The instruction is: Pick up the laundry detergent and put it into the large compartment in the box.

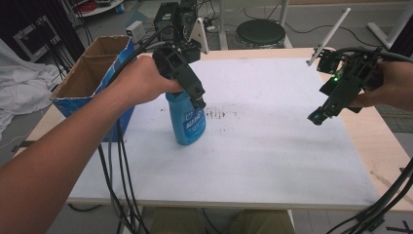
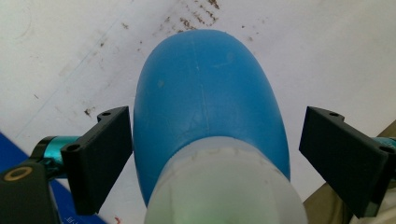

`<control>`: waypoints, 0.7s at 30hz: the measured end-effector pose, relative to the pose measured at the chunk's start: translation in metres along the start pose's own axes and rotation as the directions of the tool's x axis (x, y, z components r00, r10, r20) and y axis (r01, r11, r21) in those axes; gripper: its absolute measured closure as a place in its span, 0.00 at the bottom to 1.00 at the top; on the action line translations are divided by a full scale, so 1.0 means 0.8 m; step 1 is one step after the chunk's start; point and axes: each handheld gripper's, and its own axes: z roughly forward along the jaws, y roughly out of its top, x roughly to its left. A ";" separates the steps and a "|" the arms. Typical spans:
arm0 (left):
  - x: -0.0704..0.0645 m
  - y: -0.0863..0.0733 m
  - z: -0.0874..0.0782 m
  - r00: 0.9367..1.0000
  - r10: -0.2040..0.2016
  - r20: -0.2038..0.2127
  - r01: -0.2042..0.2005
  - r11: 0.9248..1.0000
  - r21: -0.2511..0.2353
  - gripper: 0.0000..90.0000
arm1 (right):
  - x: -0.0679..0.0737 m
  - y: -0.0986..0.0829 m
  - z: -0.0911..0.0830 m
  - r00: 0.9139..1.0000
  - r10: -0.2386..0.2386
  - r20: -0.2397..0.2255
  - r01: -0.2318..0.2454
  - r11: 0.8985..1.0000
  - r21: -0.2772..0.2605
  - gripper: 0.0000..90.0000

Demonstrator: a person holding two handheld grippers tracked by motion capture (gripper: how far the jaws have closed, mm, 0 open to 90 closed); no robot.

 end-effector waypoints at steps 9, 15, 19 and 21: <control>0.001 0.000 0.002 1.000 0.001 0.002 -0.001 1.000 0.003 0.15 | 0.000 -0.001 -0.001 1.000 0.001 0.000 -0.001 1.000 -0.001 0.03; 0.002 0.000 0.002 1.000 -0.004 0.010 0.004 1.000 0.009 0.19 | 0.000 0.000 0.000 1.000 -0.003 -0.001 0.003 1.000 0.000 0.03; 0.003 0.000 0.002 1.000 -0.006 0.006 0.006 1.000 0.011 0.20 | 0.001 0.001 0.000 1.000 -0.002 -0.002 0.002 1.000 -0.001 0.03; 0.003 0.000 0.002 1.000 -0.005 0.010 0.005 1.000 0.012 0.23 | 0.001 0.001 0.000 1.000 -0.002 -0.003 0.002 1.000 0.000 0.03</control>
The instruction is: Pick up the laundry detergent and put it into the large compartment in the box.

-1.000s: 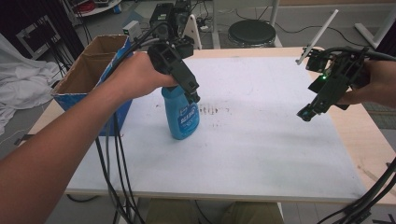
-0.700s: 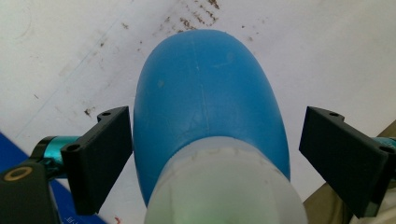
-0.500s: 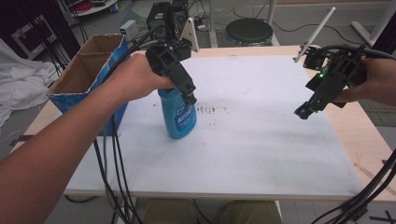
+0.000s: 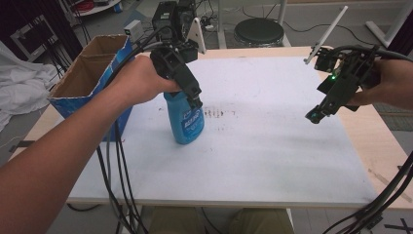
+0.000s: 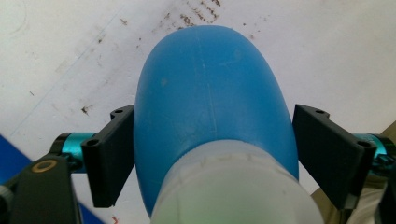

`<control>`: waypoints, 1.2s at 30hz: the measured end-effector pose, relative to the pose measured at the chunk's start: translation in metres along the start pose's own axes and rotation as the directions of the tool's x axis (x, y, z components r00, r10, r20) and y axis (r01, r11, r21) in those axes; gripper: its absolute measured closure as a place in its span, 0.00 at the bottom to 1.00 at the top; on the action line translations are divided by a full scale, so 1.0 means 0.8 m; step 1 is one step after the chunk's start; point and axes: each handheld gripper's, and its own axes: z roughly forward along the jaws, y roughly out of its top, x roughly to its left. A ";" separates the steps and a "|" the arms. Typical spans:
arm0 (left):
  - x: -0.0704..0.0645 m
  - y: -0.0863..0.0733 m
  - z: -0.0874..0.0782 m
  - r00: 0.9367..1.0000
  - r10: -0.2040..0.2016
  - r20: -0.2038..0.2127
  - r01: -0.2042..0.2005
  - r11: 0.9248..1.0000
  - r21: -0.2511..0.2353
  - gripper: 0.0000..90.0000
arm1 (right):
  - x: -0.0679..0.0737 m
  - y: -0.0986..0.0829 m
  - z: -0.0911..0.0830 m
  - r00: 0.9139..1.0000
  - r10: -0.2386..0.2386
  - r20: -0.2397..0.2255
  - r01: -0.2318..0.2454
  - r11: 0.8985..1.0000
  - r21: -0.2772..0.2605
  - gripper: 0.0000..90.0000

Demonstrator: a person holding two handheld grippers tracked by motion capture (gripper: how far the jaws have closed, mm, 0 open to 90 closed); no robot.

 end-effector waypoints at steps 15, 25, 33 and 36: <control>0.001 -0.001 0.001 1.000 -0.018 0.003 0.018 1.000 -0.013 0.33 | 0.000 0.000 0.000 1.000 -0.001 0.000 0.001 1.000 -0.003 0.03; 0.003 -0.002 0.000 1.000 -0.014 -0.009 0.014 1.000 -0.013 0.40 | 0.000 0.001 0.000 1.000 -0.002 -0.001 0.002 1.000 -0.002 0.03; 0.004 -0.002 -0.001 0.999 -0.034 -0.008 0.034 0.999 -0.009 0.41 | 0.001 0.001 0.000 1.000 -0.001 -0.001 0.001 1.000 -0.003 0.03; 0.005 -0.003 -0.004 1.000 -0.031 -0.003 0.031 0.999 -0.009 0.41 | 0.000 0.000 0.000 1.000 -0.004 0.001 0.004 1.000 -0.005 0.03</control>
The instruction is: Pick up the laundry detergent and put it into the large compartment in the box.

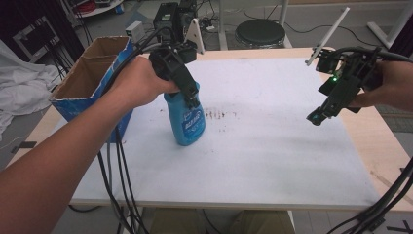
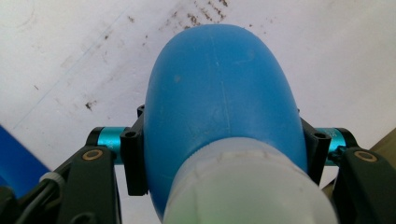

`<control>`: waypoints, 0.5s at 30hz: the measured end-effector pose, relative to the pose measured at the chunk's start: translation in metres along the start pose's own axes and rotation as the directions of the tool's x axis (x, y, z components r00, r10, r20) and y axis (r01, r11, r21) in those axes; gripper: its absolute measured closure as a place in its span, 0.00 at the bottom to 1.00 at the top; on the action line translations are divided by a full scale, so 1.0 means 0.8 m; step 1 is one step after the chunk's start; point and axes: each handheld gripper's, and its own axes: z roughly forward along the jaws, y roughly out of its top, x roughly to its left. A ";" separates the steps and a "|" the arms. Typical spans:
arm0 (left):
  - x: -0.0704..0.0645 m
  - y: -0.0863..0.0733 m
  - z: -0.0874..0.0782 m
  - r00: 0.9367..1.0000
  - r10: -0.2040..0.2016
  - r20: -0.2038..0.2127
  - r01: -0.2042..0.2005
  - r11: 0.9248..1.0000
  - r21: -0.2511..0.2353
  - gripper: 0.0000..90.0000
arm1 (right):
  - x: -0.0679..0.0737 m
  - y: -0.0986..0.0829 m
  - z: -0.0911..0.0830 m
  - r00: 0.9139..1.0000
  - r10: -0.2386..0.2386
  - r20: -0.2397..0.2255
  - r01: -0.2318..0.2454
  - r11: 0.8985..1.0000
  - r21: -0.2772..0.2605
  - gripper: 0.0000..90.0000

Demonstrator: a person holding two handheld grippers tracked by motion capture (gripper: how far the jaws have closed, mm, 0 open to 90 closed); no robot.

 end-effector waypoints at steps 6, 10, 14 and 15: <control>0.000 -0.003 -0.034 1.000 0.017 0.000 -0.017 1.000 -0.019 0.41 | -0.002 -0.002 0.000 1.000 0.002 0.000 -0.002 1.000 0.000 0.03; 0.004 -0.009 -0.075 0.999 0.035 0.002 -0.035 0.999 -0.016 0.41 | -0.003 -0.001 0.000 1.000 0.006 -0.001 -0.006 1.000 0.000 0.03; 0.011 -0.015 -0.109 0.999 0.045 0.004 -0.044 0.999 -0.023 0.41 | -0.003 0.002 0.000 1.000 0.004 -0.003 -0.004 1.000 0.002 0.03; 0.013 -0.016 -0.117 0.999 0.053 0.000 -0.053 0.998 -0.026 0.41 | -0.003 0.002 0.001 1.000 0.003 -0.004 -0.003 1.000 0.003 0.03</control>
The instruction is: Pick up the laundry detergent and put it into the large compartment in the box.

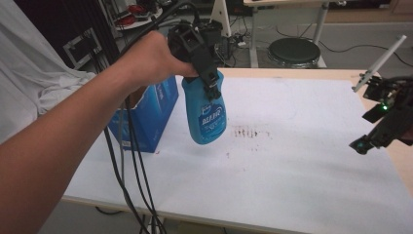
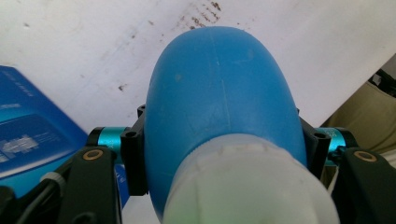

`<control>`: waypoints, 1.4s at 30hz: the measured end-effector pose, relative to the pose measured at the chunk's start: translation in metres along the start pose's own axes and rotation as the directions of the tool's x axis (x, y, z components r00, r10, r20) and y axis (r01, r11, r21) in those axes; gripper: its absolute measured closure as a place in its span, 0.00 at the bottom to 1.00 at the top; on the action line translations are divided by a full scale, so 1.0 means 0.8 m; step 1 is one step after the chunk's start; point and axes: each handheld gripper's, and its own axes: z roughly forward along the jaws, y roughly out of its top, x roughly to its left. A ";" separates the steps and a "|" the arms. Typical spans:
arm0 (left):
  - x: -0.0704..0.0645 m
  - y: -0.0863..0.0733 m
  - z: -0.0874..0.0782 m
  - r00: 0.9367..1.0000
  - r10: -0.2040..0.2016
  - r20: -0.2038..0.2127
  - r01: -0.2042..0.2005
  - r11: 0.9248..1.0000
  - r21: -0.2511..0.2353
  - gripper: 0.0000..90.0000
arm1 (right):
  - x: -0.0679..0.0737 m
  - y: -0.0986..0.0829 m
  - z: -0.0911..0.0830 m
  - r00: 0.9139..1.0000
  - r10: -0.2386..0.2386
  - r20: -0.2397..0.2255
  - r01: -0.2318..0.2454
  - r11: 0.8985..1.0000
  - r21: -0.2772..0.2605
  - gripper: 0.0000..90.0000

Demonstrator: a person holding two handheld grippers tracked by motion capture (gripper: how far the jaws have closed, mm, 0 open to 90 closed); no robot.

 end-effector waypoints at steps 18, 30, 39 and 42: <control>0.051 -0.033 -0.106 0.990 0.138 -0.024 -0.139 0.990 -0.031 0.41 | -0.005 0.006 0.000 1.000 0.002 -0.006 -0.002 1.000 0.006 0.03; 0.086 -0.053 -0.151 0.988 0.153 -0.037 -0.155 0.986 -0.064 0.41 | -0.011 0.007 -0.010 1.000 0.020 0.003 -0.020 1.000 0.002 0.03; 0.108 -0.065 -0.173 0.987 0.150 -0.054 -0.154 0.986 -0.072 0.41 | -0.013 0.006 -0.010 1.000 0.031 0.005 -0.031 1.000 -0.001 0.03; 0.119 -0.073 -0.180 0.988 0.144 -0.050 -0.148 0.986 -0.071 0.41 | -0.015 0.005 -0.011 0.999 0.042 0.008 -0.042 0.999 0.000 0.03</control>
